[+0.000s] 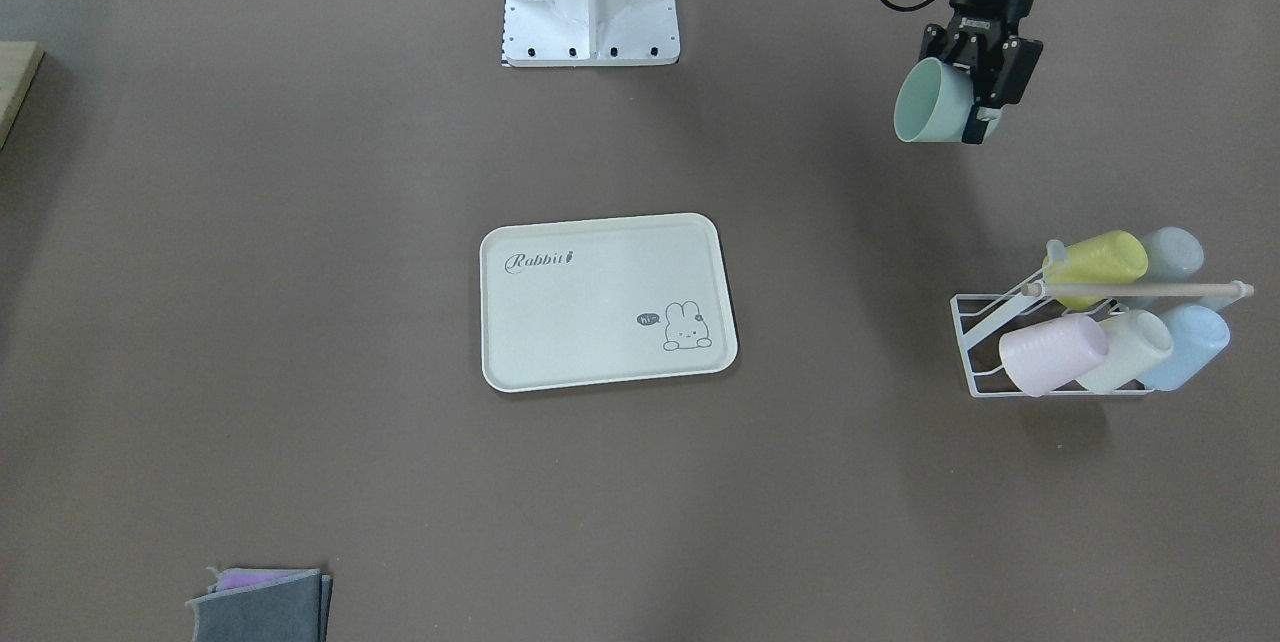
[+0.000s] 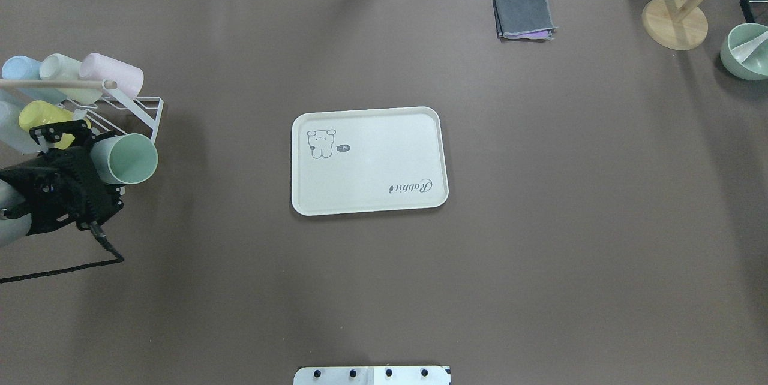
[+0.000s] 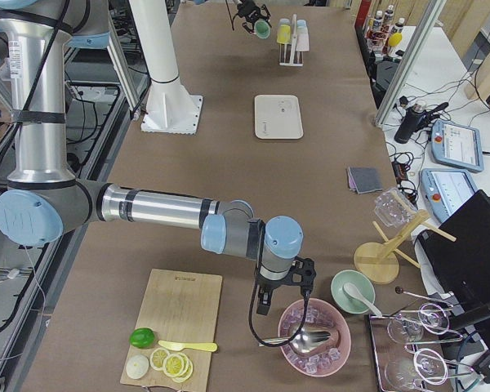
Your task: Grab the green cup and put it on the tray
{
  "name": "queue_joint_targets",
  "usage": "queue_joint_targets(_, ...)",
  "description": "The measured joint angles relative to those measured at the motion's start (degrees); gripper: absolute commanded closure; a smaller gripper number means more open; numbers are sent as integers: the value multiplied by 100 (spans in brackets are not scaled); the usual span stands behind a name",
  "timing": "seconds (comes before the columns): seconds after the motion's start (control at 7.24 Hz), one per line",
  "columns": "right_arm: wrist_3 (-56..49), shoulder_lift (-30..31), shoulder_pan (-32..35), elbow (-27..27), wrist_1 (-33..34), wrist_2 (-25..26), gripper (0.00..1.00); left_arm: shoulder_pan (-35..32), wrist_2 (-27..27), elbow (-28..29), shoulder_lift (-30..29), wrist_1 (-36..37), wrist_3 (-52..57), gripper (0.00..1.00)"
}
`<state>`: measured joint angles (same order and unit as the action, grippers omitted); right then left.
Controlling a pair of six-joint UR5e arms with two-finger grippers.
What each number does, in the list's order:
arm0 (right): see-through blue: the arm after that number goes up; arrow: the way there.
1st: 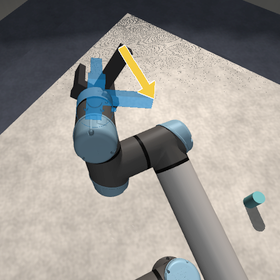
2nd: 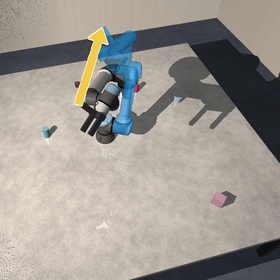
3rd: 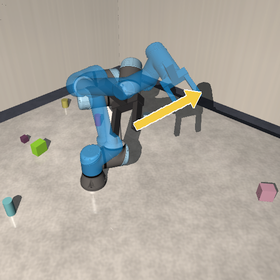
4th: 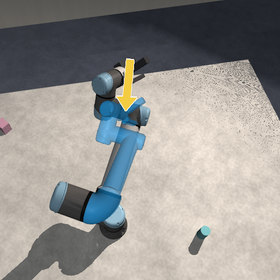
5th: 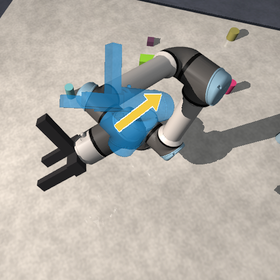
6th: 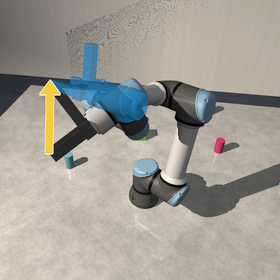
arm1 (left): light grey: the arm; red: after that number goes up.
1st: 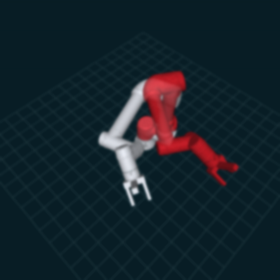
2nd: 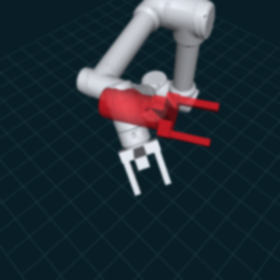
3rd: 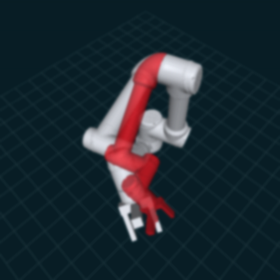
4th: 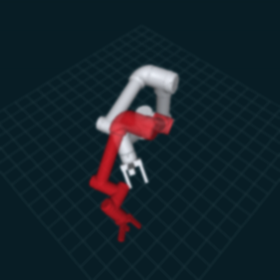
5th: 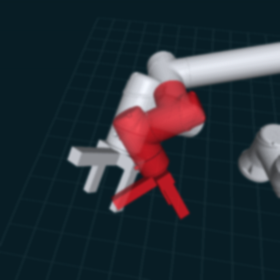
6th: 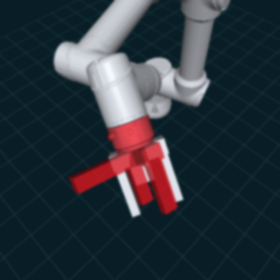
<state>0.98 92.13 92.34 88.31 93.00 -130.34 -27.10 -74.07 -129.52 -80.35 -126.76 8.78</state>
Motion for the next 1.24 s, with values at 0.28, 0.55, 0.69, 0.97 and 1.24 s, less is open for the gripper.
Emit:
queue_joint_targets(0.28, -5, -16, -18, 3, 1, 6, 0, 182, -212, 357, -861, -125, -427, 100)
queue_joint_targets(0.55, -2, -29, -28, 13, -1, 7, 0, 362, -633, 905, -1539, -592, -1203, 100)
queue_joint_targets(0.69, -3, -34, -31, 12, -2, 3, 0, 396, -939, 1339, -1984, -967, -1565, 100)
queue_joint_targets(0.97, 19, -48, -31, 27, 4, 2, 0, 412, -1380, 2019, -2838, -1232, -2218, 100)
queue_joint_targets(1.24, 41, -126, -38, 22, 1, 10, 0, 441, -1499, 2260, -3048, -1273, -2636, 100)
